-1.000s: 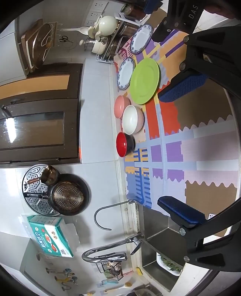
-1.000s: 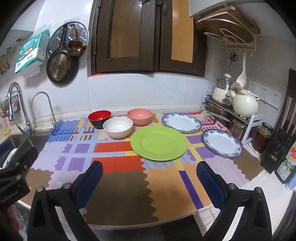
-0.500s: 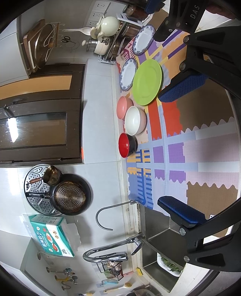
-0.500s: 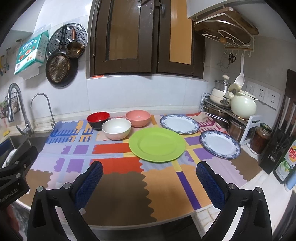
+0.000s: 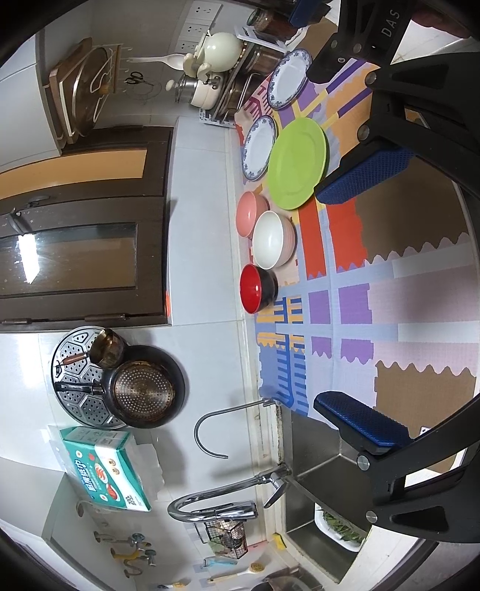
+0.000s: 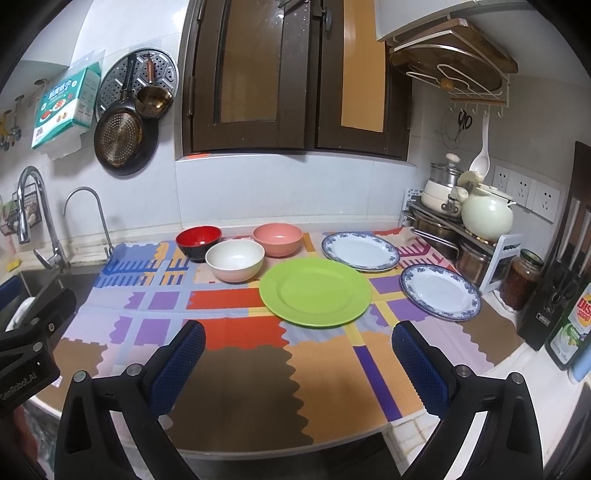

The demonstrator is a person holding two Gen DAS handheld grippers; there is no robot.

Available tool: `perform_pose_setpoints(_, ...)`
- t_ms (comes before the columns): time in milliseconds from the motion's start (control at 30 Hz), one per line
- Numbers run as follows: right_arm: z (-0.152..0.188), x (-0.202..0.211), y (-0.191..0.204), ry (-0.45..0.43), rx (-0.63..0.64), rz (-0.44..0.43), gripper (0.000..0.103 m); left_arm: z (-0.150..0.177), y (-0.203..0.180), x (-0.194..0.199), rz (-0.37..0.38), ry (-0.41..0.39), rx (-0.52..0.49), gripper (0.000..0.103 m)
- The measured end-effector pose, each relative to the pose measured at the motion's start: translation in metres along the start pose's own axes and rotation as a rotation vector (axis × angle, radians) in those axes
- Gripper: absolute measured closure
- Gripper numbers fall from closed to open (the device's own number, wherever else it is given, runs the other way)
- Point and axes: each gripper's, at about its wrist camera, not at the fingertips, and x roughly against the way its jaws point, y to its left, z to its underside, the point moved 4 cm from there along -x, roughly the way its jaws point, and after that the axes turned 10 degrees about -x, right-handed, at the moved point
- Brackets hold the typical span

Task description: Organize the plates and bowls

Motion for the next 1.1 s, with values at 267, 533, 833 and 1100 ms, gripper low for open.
perform_pose_setpoints(267, -0.0024, 0.0, 0.0015, 0.0, 0.003, 0.0, 0.001, -0.0024, 0.0005, -0.0003, -0.004, -0.005, -0.004, 0.0)
perform_pose_setpoints(533, -0.0023, 0.0, 0.0013, -0.001, 0.0, 0.001, 0.001, -0.0013, 0.0002, 0.0001, -0.002, -0.005, -0.003, 0.0)
perform_pose_setpoints(833, -0.003, -0.0008, 0.0023, 0.001, 0.002, 0.001, 0.001, -0.001, -0.0004, 0.0001, -0.003, -0.006, -0.003, 0.0)
perform_pose_setpoints(1100, -0.0022, -0.0012, 0.002, 0.002, 0.001, 0.001, 0.001, -0.0062, 0.0014, -0.0047, 0.002, -0.005, -0.009, 0.0)
